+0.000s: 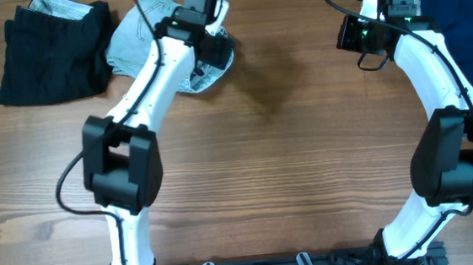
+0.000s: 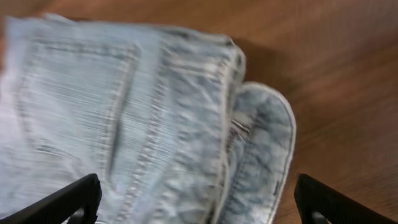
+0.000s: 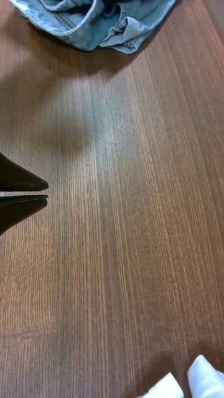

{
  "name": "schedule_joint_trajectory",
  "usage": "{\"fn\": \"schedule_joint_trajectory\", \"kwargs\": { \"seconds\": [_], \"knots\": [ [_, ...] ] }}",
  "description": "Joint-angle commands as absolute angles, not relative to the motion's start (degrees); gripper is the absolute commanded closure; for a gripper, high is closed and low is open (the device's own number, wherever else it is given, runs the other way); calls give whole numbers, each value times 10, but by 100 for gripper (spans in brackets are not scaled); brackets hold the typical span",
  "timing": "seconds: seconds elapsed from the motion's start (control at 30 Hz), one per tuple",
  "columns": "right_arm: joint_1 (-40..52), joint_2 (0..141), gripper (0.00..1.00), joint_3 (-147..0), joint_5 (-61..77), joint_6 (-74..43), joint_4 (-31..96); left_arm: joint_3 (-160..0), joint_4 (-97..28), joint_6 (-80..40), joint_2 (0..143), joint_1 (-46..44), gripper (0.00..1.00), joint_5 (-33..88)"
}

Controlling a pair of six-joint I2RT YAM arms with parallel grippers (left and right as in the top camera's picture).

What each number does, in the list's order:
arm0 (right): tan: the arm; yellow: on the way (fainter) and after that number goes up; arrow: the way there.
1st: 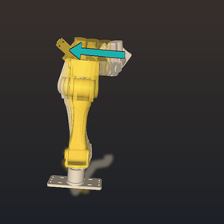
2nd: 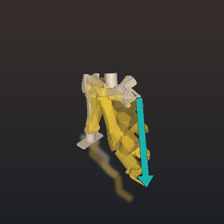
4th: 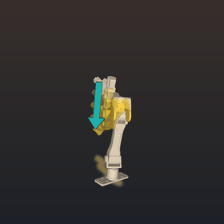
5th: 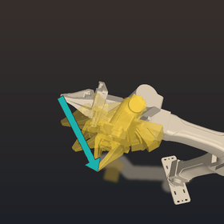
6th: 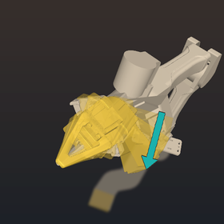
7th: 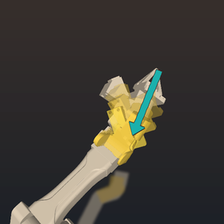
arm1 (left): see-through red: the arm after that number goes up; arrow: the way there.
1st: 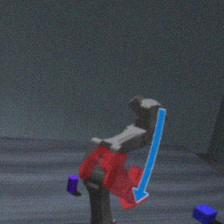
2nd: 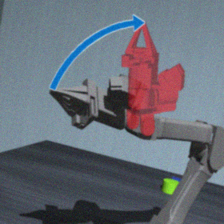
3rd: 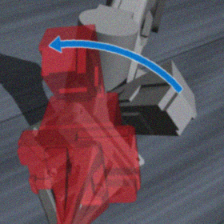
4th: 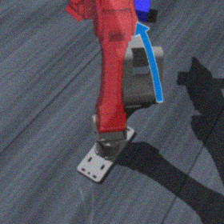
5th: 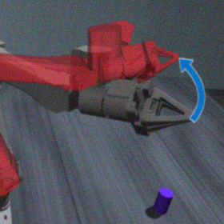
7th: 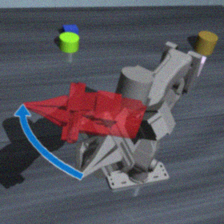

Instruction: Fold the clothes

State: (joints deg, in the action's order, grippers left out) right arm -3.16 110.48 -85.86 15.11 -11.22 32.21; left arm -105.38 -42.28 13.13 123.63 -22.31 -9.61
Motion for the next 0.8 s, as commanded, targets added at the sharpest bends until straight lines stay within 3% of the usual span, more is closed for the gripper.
{"fn": "schedule_joint_trajectory", "kwargs": {
  "seconds": [0.0, 0.63, 0.77],
  "knots": [
    [-30, 1104, 96, -863, 147, -106, 321, -1052, -433, 146, 1273, -230, 0, -101],
    [-30, 1104, 96, -863, 150, -106, 321, -1050, -452, 158, 1378, -222, 0, -216],
    [-30, 1104, 96, -863, 150, -105, 321, -1050, -428, 151, 1398, -209, 9, -241]
  ]
}}
